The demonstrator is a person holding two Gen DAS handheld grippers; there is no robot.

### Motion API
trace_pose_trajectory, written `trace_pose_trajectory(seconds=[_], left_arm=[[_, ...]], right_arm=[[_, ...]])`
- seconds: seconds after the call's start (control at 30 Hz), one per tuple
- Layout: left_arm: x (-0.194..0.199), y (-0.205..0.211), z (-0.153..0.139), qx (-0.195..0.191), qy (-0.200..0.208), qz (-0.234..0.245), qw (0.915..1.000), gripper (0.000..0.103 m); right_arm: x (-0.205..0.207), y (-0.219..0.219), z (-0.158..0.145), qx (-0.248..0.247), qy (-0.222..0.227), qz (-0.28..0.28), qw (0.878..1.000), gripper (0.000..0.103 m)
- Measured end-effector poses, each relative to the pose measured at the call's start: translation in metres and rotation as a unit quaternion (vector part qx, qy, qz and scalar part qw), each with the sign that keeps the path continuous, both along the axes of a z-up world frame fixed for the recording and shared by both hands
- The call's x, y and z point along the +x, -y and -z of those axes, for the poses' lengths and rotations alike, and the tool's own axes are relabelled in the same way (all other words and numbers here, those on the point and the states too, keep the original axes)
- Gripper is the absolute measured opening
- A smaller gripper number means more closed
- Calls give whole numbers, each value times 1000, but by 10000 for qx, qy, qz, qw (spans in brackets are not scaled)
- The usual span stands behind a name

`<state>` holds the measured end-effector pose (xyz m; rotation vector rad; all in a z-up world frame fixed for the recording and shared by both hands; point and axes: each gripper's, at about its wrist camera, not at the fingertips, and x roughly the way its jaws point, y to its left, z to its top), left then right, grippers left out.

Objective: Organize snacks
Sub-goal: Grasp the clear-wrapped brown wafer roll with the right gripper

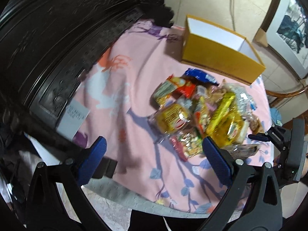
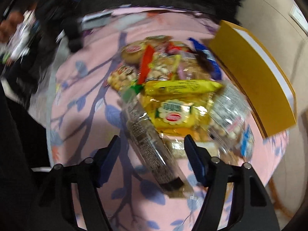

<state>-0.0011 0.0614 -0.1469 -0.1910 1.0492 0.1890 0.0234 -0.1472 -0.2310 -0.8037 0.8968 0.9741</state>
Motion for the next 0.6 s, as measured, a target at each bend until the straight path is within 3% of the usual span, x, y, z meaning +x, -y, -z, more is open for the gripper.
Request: trace_pose_trajectory(seconds=[0.17, 0.3, 0.4, 0.47, 0.6], left_arm=[[-2, -1, 11, 152, -239, -206, 9994, 101], [-1, 3, 14, 423, -366, -188, 9983, 101], [5, 11, 16, 744, -387, -32, 9965, 101], [9, 15, 18, 855, -301, 148, 9958, 101], [24, 29, 36, 822, -245, 709, 9938, 101]], right_arm=[[1, -5, 19, -196, -59, -438, 9988, 57], [-2, -4, 27, -292, 119, -616, 9976, 34], [-3, 0, 21, -233, 85, -533, 9983, 28], [-3, 3, 14, -85, -49, -302, 9995, 27], [8, 19, -7, 527, -712, 696, 9936, 26]])
